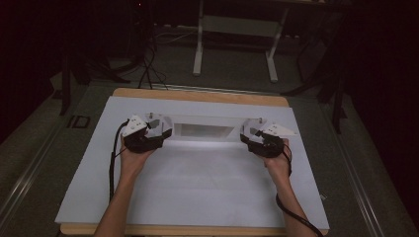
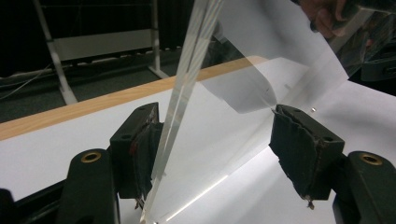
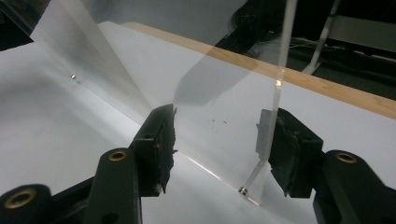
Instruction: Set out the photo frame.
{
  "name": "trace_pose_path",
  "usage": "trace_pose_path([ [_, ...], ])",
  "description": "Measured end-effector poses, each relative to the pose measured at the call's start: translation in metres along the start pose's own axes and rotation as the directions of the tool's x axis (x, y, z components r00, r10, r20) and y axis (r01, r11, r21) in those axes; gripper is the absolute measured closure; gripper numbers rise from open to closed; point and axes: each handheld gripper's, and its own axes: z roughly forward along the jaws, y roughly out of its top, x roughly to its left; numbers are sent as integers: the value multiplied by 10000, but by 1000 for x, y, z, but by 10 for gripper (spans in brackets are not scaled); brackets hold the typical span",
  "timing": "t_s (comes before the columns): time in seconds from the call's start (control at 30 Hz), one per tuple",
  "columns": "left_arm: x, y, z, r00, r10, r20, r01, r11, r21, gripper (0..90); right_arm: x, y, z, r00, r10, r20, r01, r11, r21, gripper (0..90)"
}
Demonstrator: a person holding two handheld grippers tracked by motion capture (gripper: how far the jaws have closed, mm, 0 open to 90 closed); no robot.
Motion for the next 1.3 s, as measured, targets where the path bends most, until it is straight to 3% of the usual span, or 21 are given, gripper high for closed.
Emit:
trace_pose_path([
  [0.17, 1, -2, 6, 9999, 84, 58, -85, 9999, 69, 320, -1, 1, 1, 9999, 118, -43, -118, 9999, 13, 448],
  [0.33, -1, -2, 9, 9998, 128, -156, -127, 9999, 33, 316, -2, 1, 2, 9998, 178, -2, -178, 9998, 1, 448],
  [0.37, -3, -3, 10, 9990, 130, -426, -133, 9999, -64, 315, -2, 2, 3, 9997, 236, 52, -236, 9997, -11, 448],
  [0.53, -3, -3, 12, 9969, 222, -755, -231, 9997, -109, 321, -3, 4, 6, 9995, 277, 153, -277, 9996, 12, 448],
  [1.3, -2, -2, 22, 9895, -29, -1446, -46, 9987, -515, 301, -4, 10, 17, 9974, 145, 701, -158, 9997, 177, 450],
])
